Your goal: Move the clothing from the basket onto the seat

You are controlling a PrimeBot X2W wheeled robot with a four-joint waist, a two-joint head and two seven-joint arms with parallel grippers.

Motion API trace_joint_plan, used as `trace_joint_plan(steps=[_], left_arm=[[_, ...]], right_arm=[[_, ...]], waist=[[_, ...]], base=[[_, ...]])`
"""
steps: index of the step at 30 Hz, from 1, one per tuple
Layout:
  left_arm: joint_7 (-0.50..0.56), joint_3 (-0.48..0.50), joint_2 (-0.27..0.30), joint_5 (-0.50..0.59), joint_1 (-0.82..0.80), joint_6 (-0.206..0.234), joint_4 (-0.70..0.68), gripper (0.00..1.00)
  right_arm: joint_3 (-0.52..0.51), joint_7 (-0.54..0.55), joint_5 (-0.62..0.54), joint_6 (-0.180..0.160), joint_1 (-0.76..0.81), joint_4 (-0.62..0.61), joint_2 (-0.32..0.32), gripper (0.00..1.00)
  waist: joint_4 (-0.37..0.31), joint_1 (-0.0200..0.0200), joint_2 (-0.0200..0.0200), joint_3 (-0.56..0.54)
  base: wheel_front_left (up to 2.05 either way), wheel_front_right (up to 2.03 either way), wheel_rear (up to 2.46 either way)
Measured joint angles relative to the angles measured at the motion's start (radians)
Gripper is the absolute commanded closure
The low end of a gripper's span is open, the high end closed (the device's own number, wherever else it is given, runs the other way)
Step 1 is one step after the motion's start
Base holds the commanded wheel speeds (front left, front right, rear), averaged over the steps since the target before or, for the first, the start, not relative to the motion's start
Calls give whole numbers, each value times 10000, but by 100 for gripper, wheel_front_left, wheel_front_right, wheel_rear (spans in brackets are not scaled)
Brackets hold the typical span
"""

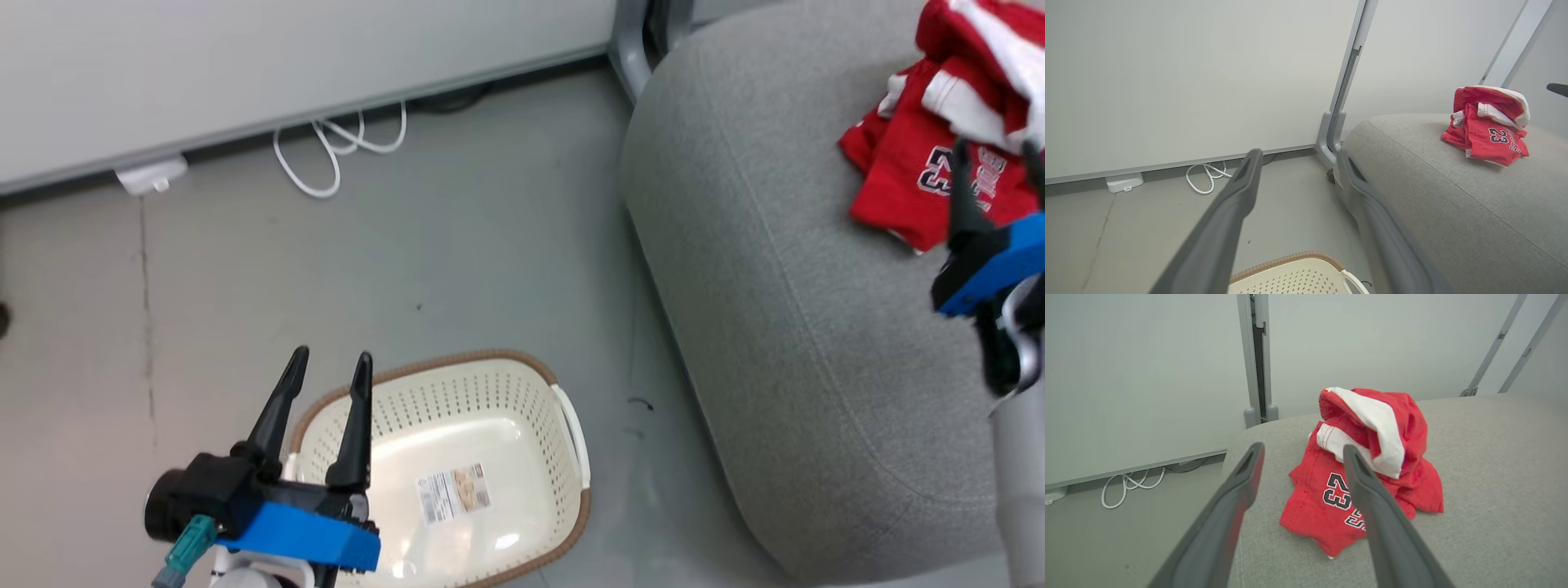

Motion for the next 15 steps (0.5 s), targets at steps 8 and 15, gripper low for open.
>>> trace_joint_plan(steps=[8, 15], left_arm=[[0, 533, -322, -247, 617, 0, 606, 0], [2, 767, -339, -309, 861, 0, 993, 0]], right_arm=[[1103, -148, 324, 0, 2476, -2412, 694, 0], [1336, -33, 376, 2, 3913, -3312, 1254, 0]], waist=[[181, 0, 0, -1312], [553, 1, 0, -1853]], base=[[0, 0, 0], [0, 0, 0]])
